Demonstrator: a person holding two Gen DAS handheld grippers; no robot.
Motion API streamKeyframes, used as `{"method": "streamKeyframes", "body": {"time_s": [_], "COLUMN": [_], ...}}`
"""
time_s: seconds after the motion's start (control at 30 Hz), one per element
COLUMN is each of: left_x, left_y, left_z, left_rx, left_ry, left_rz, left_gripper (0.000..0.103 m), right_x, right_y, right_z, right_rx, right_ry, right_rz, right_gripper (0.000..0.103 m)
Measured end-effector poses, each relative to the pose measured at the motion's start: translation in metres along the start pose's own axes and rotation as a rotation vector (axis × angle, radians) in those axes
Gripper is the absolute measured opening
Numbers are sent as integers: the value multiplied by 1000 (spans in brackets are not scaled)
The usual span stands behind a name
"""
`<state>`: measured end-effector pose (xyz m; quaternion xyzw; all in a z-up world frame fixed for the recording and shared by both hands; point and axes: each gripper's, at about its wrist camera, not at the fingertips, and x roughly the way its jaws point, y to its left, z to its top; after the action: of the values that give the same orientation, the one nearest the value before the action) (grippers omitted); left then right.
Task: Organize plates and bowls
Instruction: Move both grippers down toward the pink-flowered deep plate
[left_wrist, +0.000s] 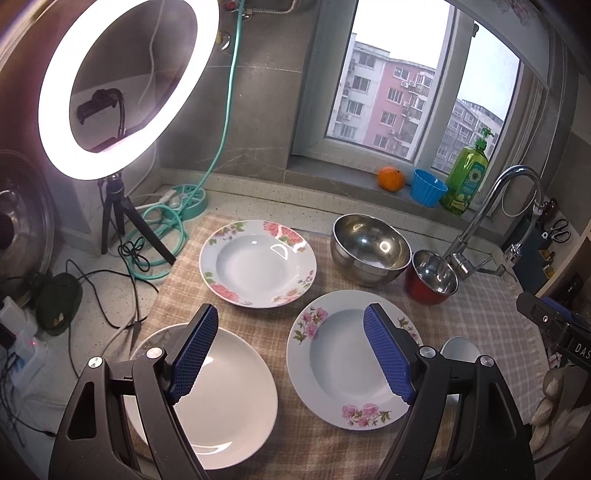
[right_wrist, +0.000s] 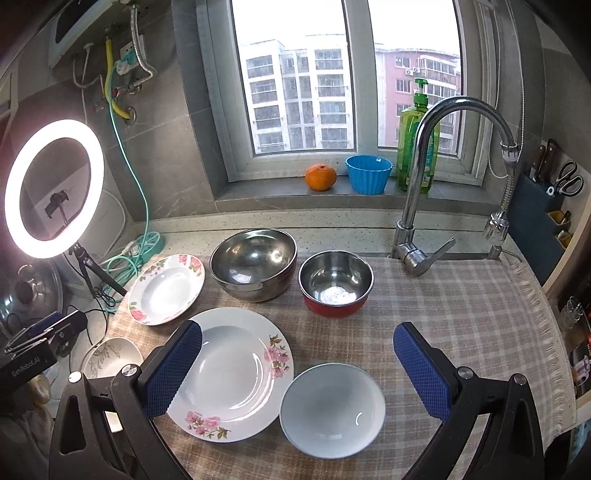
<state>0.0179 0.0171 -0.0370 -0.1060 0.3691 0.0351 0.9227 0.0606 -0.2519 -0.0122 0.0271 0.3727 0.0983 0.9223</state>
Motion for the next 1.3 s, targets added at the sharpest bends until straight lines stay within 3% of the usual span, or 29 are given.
{"method": "streamKeyframes", "body": {"time_s": [0.4, 0.57, 0.63, 0.8, 1.3], "left_x": [22, 31, 33, 33, 33], "left_y": [7, 9, 9, 1, -1], "left_z": [-21, -31, -36, -48, -92], "left_rx": [-44, -83, -96, -115, -330], "left_ry": [132, 190, 208, 243, 275], "left_rz": [-39, -76, -82, -106, -100], "left_gripper": [56, 48, 40, 29, 21], "right_x": [35, 60, 75, 106, 172], "right_y": [-1, 1, 0, -2, 12], "right_z": [12, 12, 12, 14, 22], "right_rx": [-51, -87, -88, -97, -217], "right_ry": [134, 209, 266, 365, 545], "right_rz": [77, 104, 142, 191, 274], "right_gripper": [101, 83, 65, 39, 24]}}
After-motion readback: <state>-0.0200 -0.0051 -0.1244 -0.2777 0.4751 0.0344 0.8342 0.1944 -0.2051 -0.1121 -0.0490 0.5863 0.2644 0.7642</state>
